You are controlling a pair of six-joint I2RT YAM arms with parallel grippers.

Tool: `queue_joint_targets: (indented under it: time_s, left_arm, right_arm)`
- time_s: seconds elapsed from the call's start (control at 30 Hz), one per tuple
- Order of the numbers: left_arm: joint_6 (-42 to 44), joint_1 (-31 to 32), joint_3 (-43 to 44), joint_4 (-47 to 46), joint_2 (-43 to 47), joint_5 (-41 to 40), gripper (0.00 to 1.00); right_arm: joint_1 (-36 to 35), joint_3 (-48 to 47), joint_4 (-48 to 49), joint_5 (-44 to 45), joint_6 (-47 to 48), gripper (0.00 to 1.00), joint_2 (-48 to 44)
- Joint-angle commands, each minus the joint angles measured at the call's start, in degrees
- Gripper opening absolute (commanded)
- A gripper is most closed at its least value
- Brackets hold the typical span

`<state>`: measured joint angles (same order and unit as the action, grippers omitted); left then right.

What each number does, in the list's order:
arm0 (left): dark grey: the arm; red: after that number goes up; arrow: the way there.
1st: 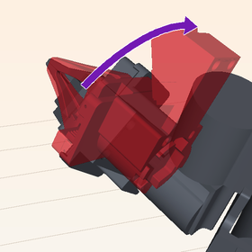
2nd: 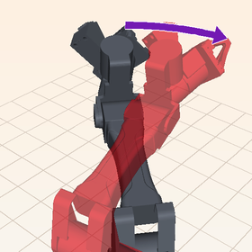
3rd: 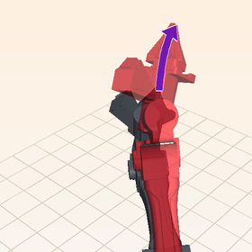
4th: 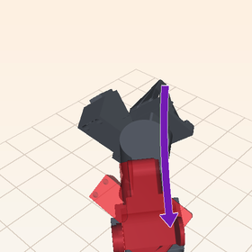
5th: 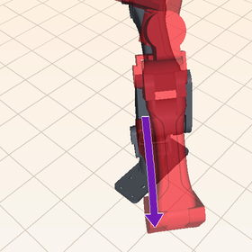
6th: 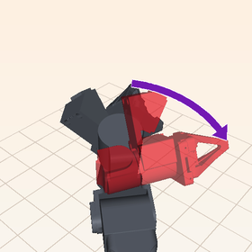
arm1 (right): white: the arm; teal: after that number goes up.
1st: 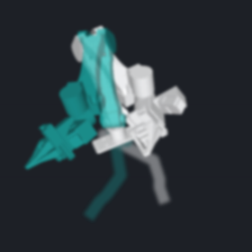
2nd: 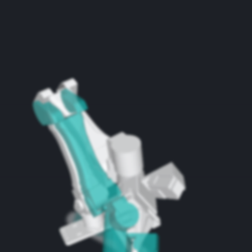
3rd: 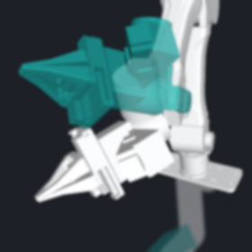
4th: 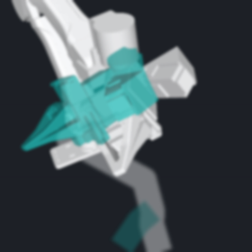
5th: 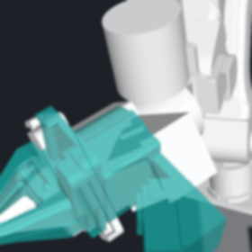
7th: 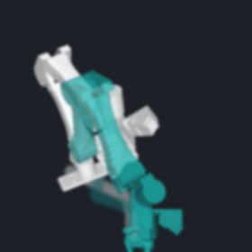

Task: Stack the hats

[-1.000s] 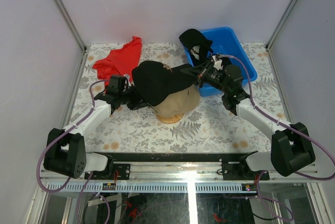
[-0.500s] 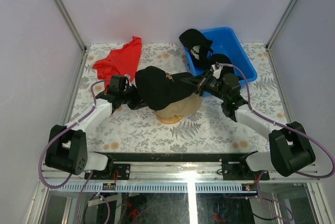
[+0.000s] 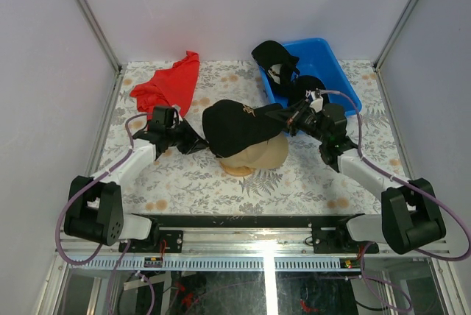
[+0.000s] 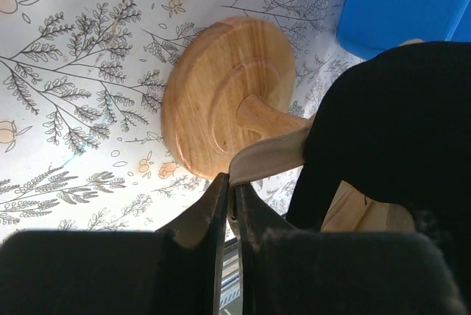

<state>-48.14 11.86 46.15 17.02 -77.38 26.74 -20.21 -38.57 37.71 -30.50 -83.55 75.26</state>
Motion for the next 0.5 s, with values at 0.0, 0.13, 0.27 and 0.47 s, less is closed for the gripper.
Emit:
queue_joint_targets:
  time_s: [0.0, 0.13, 0.27, 0.47]
  left_arm:
    - [0.9, -0.9, -2.0, -1.5, 1.1, 0.1, 0.05]
    - [0.2, -0.9, -2.9, -2.3, 1.4, 0.2, 0.05]
    - [0.1, -1.0, -3.5, -2.5, 1.9, 0.2, 0.04]
    - [-0.1, -1.0, -5.8, -3.0, 2.7, 0.1, 0.04]
  right_arm:
    - [1.9, 1.1, -8.7, -0.7, 6.8, 0.00, -3.4]
    - [2.0, 3.3, -10.2, -0.6, 8.3, 0.00, -4.9]
    - [2.0, 6.6, -9.9, -0.4, 9.1, 0.00, -6.8]
    - [2.0, 10.6, -8.2, 0.6, 9.8, 0.00, -8.1]
